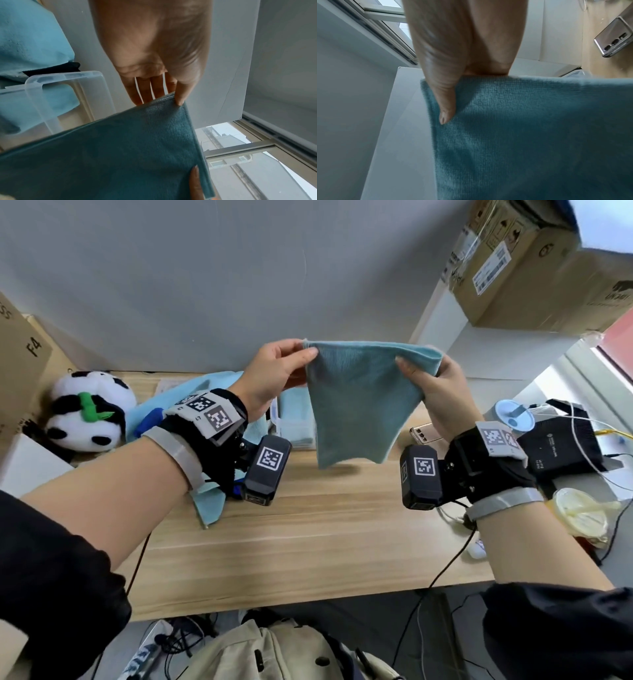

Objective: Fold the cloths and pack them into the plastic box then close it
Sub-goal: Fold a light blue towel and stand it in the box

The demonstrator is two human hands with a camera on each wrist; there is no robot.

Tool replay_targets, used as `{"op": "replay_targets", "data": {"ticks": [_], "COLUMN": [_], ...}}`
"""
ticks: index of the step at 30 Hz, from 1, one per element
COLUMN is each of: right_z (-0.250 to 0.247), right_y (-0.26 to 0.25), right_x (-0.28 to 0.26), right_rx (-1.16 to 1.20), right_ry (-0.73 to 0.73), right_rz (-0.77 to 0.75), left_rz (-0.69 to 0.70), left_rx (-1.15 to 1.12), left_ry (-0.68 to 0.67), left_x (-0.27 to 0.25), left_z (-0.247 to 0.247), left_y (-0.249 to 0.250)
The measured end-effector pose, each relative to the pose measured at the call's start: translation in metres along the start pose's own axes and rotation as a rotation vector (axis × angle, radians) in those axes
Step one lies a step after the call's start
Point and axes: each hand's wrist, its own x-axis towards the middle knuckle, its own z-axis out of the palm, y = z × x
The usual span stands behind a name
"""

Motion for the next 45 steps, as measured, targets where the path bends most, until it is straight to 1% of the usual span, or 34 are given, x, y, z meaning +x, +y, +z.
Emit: {"op": "replay_targets", "data": {"ticks": [3,6,9,12,15,18,20,22,25,27,29,31,34,37,40,42,45], "right_z": [-0.005,-0.008,-0.008,-0.007,-0.004,-0.004,-0.003,-0.002,0.001,0.002,0.003,0.004,0.006,0.006,0.005,0.006,0.008], "right_y": [0.006,0.023,0.052,0.093,0.132,0.162,0.176,0.189,0.203,0.210,0.214,0.215,0.216,0.218,0.221,0.221,0.223], "right_x": [-0.005,-0.017,-0.041,-0.072,-0.106,-0.134,-0.148,-0.158,-0.166,-0.166,-0.165,-0.165,-0.163,-0.162,-0.161,-0.161,-0.161], "right_rx": [0.022,-0.007,0.015,0.049,-0.040,-0.124,-0.111,-0.141,-0.254,-0.384,-0.505,-0.528,-0.550,-0.638,-0.686,-0.690,-0.719], "right_ry": [-0.069,-0.141,-0.202,-0.344,-0.433,-0.518,-0.507,-0.528,-0.566,-0.565,-0.553,-0.512,-0.507,-0.486,-0.412,-0.374,-0.320], "right_rz": [0.041,0.133,0.338,0.550,0.750,0.865,0.947,1.003,1.005,0.914,0.813,0.763,0.746,0.738,0.738,0.739,0.734], "left_rz": [-0.047,-0.182,-0.360,-0.545,-0.708,-0.813,-0.854,-0.876,-0.889,-0.875,-0.845,-0.793,-0.712,-0.660,-0.636,-0.644,-0.656], "left_rx": [-0.054,-0.022,0.054,0.108,0.219,0.390,0.471,0.509,0.539,0.543,0.541,0.555,0.565,0.559,0.533,0.527,0.587], "left_ry": [-0.042,-0.130,-0.182,-0.250,-0.342,-0.418,-0.449,-0.475,-0.478,-0.449,-0.382,-0.286,-0.157,-0.084,-0.048,-0.062,-0.090], "left_x": [-0.007,-0.022,-0.039,-0.058,-0.078,-0.096,-0.106,-0.113,-0.119,-0.121,-0.122,-0.123,-0.119,-0.114,-0.109,-0.106,-0.104], "left_z": [-0.001,-0.003,-0.012,-0.022,-0.030,-0.033,-0.032,-0.031,-0.033,-0.036,-0.038,-0.037,-0.034,-0.030,-0.025,-0.022,-0.021], "left_y": [-0.005,-0.024,-0.058,-0.098,-0.136,-0.169,-0.187,-0.200,-0.214,-0.221,-0.227,-0.229,-0.232,-0.235,-0.237,-0.238,-0.240]}}
